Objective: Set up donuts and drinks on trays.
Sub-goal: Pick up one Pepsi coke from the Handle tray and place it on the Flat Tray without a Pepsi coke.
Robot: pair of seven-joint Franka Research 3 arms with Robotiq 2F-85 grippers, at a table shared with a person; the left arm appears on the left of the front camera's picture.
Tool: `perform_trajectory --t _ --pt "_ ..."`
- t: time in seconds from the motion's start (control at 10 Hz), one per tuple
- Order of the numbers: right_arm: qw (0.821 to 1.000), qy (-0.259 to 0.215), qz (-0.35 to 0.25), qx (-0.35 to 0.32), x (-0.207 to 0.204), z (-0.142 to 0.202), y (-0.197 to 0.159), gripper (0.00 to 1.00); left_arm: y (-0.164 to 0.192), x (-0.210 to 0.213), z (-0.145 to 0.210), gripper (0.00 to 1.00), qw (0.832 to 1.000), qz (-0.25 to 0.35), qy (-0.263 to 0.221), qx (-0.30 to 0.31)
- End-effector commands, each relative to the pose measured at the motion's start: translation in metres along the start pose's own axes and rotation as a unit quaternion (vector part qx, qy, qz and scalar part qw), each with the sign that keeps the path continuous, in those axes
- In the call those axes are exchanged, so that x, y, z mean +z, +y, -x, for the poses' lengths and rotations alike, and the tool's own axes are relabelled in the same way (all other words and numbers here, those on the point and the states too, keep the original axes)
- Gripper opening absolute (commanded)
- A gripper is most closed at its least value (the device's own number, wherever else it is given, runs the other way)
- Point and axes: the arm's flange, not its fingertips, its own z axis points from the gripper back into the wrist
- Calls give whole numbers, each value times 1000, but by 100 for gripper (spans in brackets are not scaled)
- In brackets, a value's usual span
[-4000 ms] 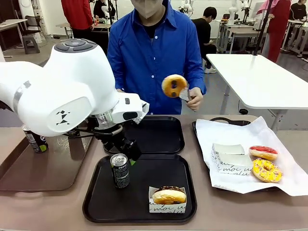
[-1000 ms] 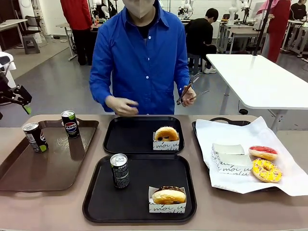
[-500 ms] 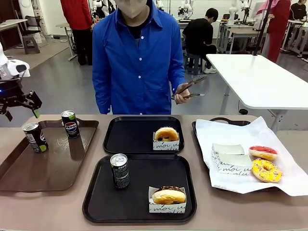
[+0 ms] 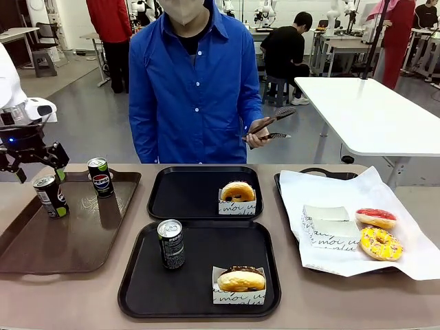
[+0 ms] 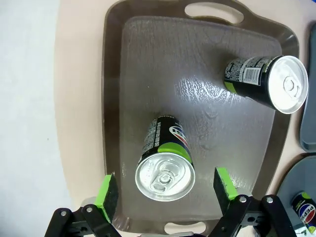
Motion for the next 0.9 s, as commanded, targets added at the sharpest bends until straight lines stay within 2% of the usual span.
perform_trajectory --t 0.0,0.4,0.8 --pt "1000 -1 -12 9 0 0 -1 100 -3 -8 0 100 1000 -10 -1 -18" --pt "1000 -1 -12 9 0 0 -1 100 -3 -20 3 100 999 1 -12 -33" --pt "1000 -1 -12 9 0 0 -1 100 -2 -33 3 100 999 9 0 -37"
